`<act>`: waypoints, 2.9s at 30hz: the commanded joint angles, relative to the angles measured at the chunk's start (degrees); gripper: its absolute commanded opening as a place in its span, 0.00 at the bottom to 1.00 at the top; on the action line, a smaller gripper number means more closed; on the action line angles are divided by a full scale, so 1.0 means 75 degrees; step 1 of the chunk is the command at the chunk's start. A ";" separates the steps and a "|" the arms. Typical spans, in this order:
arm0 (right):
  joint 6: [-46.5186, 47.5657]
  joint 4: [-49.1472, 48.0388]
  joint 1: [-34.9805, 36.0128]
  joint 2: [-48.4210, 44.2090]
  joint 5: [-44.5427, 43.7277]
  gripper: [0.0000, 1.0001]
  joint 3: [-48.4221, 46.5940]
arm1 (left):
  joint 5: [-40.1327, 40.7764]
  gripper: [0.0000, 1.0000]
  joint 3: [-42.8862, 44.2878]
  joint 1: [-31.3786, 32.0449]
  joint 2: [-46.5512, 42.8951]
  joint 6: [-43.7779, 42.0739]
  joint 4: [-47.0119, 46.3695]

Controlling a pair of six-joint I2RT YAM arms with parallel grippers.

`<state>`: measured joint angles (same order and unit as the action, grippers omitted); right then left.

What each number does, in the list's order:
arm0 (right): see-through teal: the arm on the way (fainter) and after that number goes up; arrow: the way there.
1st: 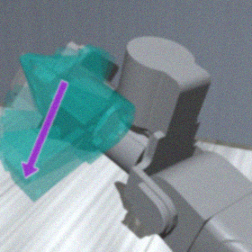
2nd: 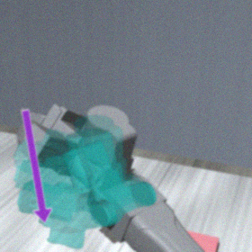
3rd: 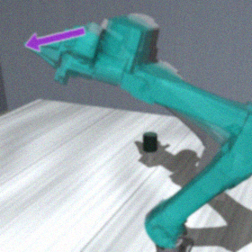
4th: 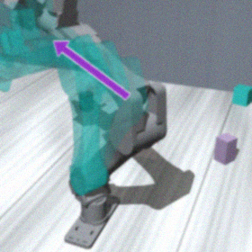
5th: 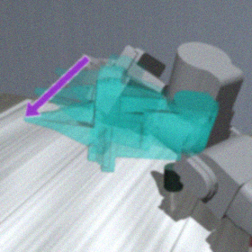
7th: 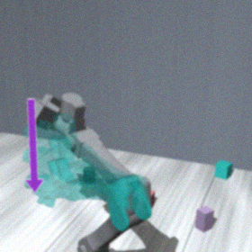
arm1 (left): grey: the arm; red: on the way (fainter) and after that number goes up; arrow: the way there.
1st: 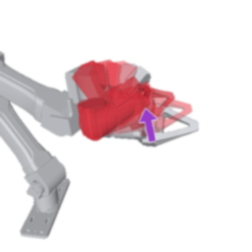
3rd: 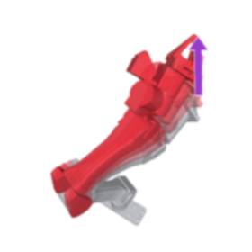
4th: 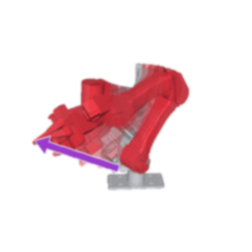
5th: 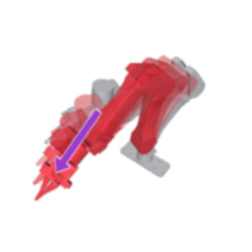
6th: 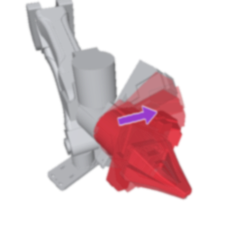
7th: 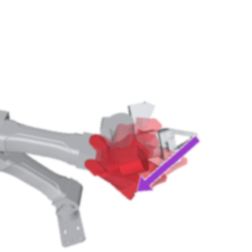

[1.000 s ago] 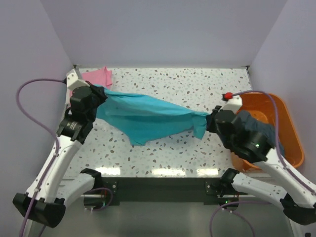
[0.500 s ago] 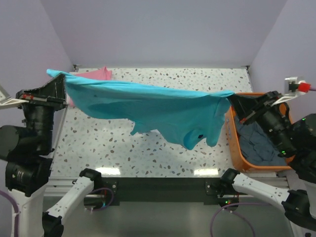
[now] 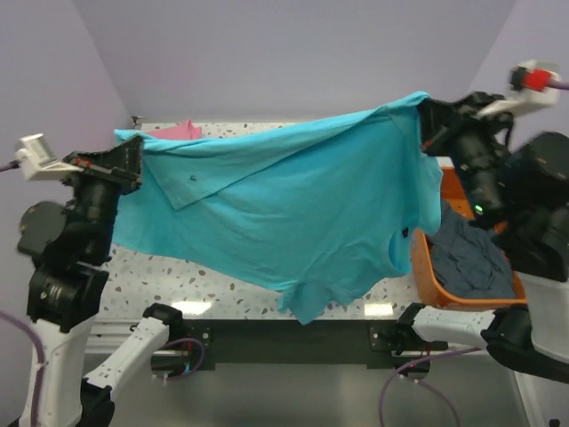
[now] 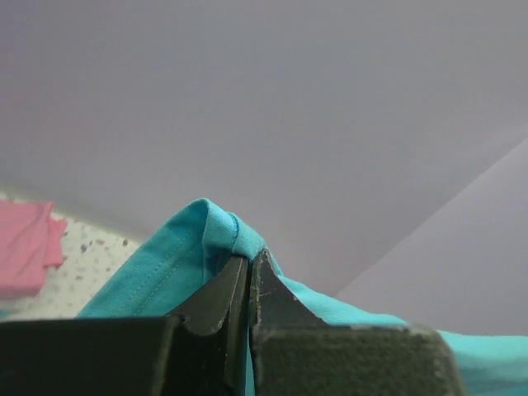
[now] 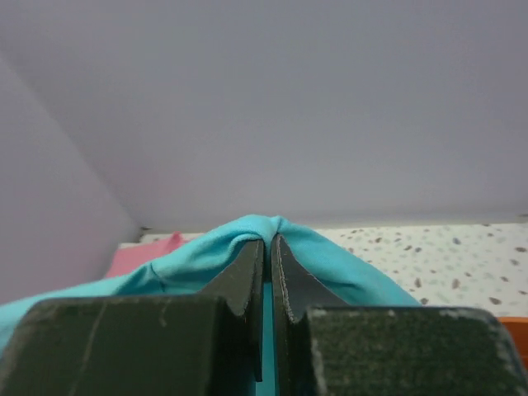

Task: Fold and stack the t-shirts
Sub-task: Flatten the tshirt out

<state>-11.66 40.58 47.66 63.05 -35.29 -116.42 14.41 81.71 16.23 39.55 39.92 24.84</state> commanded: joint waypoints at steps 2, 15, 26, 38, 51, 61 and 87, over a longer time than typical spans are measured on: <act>0.0482 -0.0607 -0.1227 0.1961 -0.1184 0.00 -0.0004 | 0.0982 0.00 -0.1527 -0.0043 0.1344 0.0571 0.0367; 0.0653 -0.0196 -0.3190 0.8012 0.2046 0.98 -0.1809 | 0.1828 1.00 -0.1449 -0.0453 0.5591 0.0314 -0.0076; -0.1034 -0.1554 -0.2349 0.3366 0.2317 0.99 0.4561 | -0.0828 1.00 -0.3896 -0.0371 0.4349 -0.0108 -0.0405; -0.3706 -0.1064 -0.1386 0.0631 0.2631 0.99 0.9368 | -0.0391 1.00 -0.5820 0.0660 0.3200 0.0266 0.0680; -0.4445 -0.0535 -0.1187 -0.1164 0.3146 0.99 1.0917 | 0.0387 0.91 -0.6875 0.0309 0.3433 0.1988 0.1294; -0.4410 -0.0454 -0.1175 -0.1035 0.3006 0.99 1.0777 | 0.0727 0.54 -0.7590 0.0285 0.3433 0.2494 0.0755; -0.4783 0.1009 -0.0556 -0.0651 0.2352 0.99 1.0239 | -0.0270 0.00 -0.7486 0.0297 0.2756 0.1802 0.0893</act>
<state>-45.25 43.16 40.49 56.03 -14.57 -35.75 14.00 25.98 18.39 62.54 54.78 25.85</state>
